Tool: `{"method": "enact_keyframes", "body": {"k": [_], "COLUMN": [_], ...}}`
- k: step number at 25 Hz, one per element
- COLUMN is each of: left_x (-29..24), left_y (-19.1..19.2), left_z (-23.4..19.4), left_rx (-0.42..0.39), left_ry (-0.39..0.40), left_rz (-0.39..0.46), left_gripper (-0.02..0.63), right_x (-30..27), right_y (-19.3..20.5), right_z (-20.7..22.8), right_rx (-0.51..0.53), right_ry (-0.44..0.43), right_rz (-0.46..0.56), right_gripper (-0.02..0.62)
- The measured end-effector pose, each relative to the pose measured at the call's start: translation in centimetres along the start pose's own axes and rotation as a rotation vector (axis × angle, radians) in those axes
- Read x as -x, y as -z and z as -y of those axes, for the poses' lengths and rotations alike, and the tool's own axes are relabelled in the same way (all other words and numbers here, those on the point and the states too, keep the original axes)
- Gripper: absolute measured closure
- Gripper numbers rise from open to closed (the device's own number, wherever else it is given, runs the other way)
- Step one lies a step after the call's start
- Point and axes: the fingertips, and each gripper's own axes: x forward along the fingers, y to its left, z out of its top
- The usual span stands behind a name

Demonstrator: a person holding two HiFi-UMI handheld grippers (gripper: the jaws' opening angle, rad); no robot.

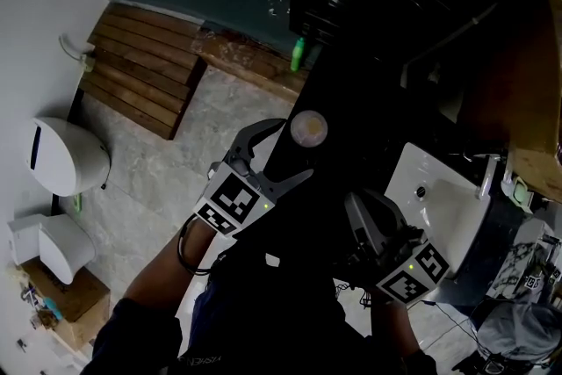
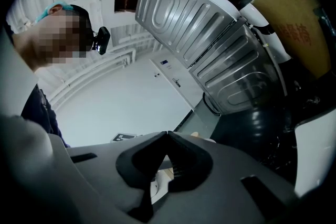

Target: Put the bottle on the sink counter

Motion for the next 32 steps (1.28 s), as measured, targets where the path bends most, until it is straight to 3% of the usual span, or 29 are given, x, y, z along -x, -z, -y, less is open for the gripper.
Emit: {"method": "enact_keyframes", "body": {"k": [7,16,26,32], "left_x": [2.6,7.7,12.2,14.1], "left_y": [-1.8,-5.0,-6.3,-7.2], "left_z": [1.1,1.2,1.6,2.0], "left_rx": [0.001,-0.016,-0.087,-0.082], "left_ry": [-0.015,-0.063,-0.103,-0.099], "left_rz": [0.063,0.157,0.208,0.249], "left_gripper": [0.313,0.492,0.567,0.597], "right_x": [-0.4,-0.6,-1.0,-1.4], "right_y": [-0.9,-2.5,-2.8,-2.7], "right_z": [-1.7,-4.9,-7.9,-9.4], "right_rx": [0.036,0.097,0.145,0.172], "right_ry": [-0.002,-0.018,-0.031,-0.040], "right_rz": [0.023,0.055,0.065,0.067], "right_gripper": [0.569,0.569,0.569,0.569]}}
